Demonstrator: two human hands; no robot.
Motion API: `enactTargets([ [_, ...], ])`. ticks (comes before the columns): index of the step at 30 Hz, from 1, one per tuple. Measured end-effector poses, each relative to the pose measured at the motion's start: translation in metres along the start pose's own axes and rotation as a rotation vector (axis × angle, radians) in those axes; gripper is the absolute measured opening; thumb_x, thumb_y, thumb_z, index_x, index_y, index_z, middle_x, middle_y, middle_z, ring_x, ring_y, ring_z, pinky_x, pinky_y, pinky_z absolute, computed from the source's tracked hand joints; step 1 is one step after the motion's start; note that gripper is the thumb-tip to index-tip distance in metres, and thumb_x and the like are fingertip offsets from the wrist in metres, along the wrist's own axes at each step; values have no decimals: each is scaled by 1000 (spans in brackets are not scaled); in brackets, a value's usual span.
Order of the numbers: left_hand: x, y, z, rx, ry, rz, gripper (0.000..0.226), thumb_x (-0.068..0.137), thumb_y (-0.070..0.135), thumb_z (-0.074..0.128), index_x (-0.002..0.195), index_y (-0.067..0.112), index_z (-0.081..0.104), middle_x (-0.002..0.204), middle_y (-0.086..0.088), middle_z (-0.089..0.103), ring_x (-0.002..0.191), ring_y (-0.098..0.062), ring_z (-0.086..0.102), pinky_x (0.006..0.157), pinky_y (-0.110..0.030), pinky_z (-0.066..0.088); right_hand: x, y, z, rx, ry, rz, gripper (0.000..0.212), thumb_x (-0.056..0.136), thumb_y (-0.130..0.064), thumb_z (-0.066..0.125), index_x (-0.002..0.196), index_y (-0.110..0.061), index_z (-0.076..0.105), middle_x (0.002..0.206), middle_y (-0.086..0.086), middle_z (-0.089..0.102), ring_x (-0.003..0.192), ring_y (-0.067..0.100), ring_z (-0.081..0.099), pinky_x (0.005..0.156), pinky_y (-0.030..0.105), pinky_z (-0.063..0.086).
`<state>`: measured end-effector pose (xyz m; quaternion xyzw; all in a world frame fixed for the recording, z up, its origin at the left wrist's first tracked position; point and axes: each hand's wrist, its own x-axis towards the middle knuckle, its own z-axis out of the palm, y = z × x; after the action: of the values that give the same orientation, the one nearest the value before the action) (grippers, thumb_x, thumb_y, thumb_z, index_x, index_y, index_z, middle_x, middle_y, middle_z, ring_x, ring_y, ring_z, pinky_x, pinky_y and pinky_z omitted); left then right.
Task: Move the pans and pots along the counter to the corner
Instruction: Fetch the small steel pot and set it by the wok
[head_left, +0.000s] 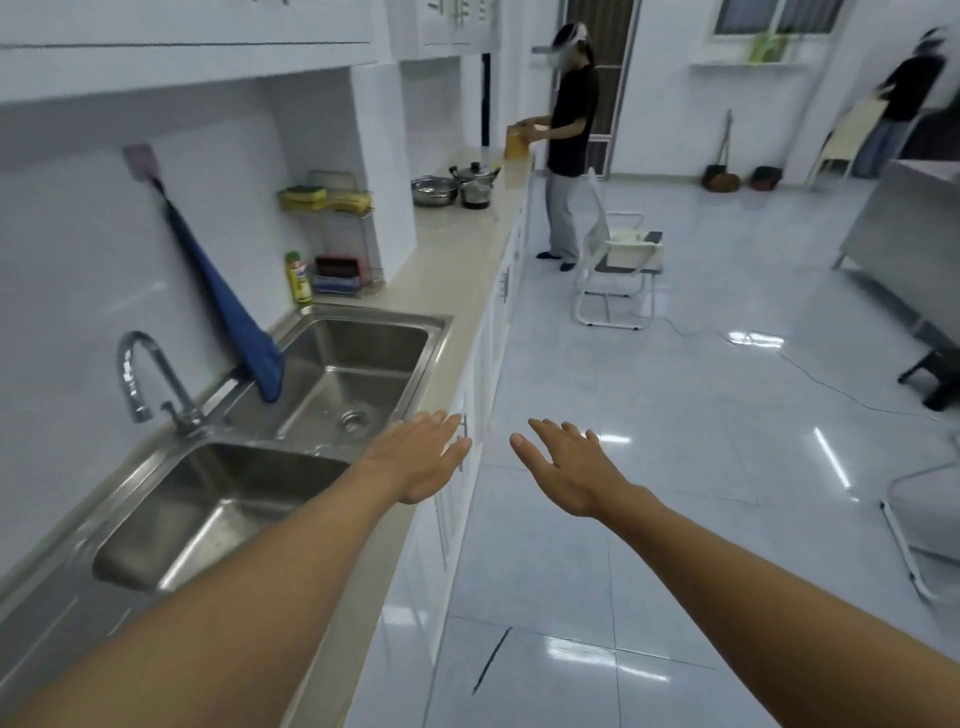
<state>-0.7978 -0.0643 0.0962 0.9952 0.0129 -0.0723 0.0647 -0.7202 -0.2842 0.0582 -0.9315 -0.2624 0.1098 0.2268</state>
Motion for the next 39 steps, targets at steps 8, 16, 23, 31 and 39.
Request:
enactTargets([
  [8, 128, 7, -6, -18, -50, 22, 64, 102, 55, 16, 158, 23, 14, 165, 1, 16, 150, -19, 17, 119, -43, 22, 89, 57, -30, 35, 30, 66, 83, 94, -75, 16, 157, -22, 28, 164, 3, 29, 153, 27, 16, 124, 49, 4],
  [16, 269, 24, -29, -20, -33, -5, 63, 103, 53, 16, 157, 20, 16, 164, 1, 18, 149, -19, 20, 117, -42, 23, 206, 132, -88, 29, 5, 47, 79, 97, -70, 19, 157, -20, 30, 163, 2, 33, 153, 27, 18, 125, 50, 4],
  [23, 372, 26, -44, -62, -18, -72, 63, 103, 53, 16, 156, 20, 18, 164, 1, 20, 148, -18, 21, 117, -42, 23, 306, 181, -131, 14, -18, 1, 79, 97, -70, 19, 156, -19, 31, 161, 3, 35, 151, 26, 22, 124, 51, 6],
  [31, 500, -7, -51, -35, -28, -67, 63, 103, 53, 15, 155, 19, 21, 163, 1, 22, 147, -19, 23, 115, -42, 26, 432, 217, -157, -26, -18, -9, 78, 98, -69, 19, 156, -18, 31, 161, 3, 36, 150, 26, 24, 124, 51, 8],
  [39, 644, -53, -80, -74, -67, -44, 66, 102, 56, 14, 158, 21, 11, 166, 3, 10, 151, -16, 12, 119, -40, 17, 574, 237, -188, 9, 10, 62, 79, 97, -70, 19, 157, -20, 29, 163, 2, 32, 152, 25, 21, 124, 51, 7],
])
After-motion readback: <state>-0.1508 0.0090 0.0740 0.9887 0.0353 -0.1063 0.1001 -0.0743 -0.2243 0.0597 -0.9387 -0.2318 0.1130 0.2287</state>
